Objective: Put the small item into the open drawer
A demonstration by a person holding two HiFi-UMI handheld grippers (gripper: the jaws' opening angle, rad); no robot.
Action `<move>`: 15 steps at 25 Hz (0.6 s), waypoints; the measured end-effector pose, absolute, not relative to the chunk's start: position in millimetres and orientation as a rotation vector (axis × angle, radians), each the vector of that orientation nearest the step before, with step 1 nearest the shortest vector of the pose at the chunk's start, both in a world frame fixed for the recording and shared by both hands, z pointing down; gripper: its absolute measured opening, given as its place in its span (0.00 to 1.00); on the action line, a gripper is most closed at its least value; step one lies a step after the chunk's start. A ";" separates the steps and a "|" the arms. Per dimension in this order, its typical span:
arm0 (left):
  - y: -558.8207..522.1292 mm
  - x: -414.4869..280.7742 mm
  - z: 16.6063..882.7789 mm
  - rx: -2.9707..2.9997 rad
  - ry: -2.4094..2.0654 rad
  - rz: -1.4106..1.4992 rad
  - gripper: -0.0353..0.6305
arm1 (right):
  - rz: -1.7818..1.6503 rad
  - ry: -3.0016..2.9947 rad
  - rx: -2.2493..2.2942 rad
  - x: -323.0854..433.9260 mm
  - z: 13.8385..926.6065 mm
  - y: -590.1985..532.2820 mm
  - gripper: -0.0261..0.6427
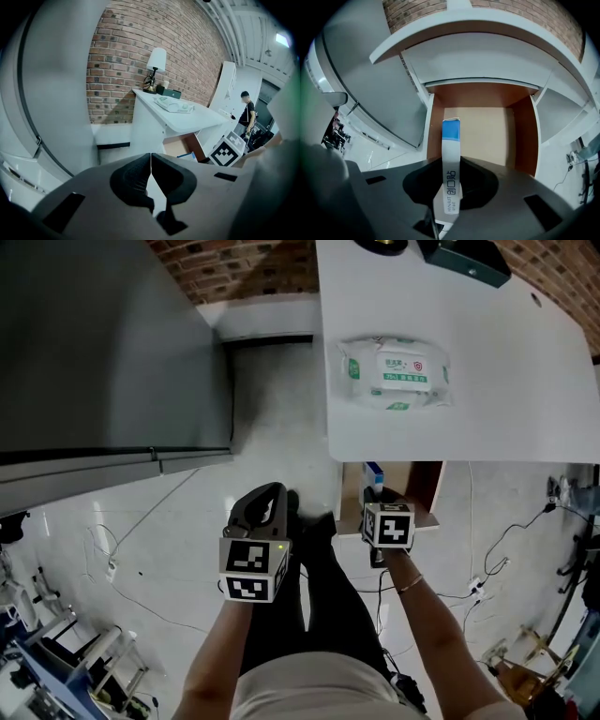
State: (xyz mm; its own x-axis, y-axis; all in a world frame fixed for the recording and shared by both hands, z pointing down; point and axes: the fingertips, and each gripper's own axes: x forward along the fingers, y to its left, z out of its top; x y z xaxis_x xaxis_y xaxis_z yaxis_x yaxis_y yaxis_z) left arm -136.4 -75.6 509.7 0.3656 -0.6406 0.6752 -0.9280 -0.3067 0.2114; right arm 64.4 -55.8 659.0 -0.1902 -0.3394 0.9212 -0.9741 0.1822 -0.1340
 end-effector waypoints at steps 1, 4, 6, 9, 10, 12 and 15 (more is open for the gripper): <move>-76.8 -137.5 512.3 2.048 -1.355 0.645 0.09 | 1.010 -1.659 1.262 63.6 665.3 -56.9 0.16; -78.6 -139.6 522.1 2.038 -1.361 0.649 0.09 | 1.013 -1.631 1.258 61.7 683.5 -56.7 0.16; -78.2 -140.1 529.2 2.030 -1.359 0.651 0.09 | 1.012 -1.619 1.251 60.5 692.2 -56.3 0.16; -76.6 -141.4 539.3 2.016 -1.359 0.654 0.09 | 1.002 -1.606 1.236 58.2 702.0 -57.1 0.16; -75.7 -142.2 542.5 2.010 -1.360 0.654 0.09 | 1.005 -1.604 1.234 57.3 705.7 -57.3 0.16; -73.5 -144.0 548.0 1.997 -1.362 0.653 0.09 | 1.019 -1.593 1.240 56.4 713.0 -57.9 0.16; -70.8 -148.3 554.7 1.981 -1.365 0.653 0.09 | 1.025 -1.569 1.250 55.9 724.7 -59.1 0.16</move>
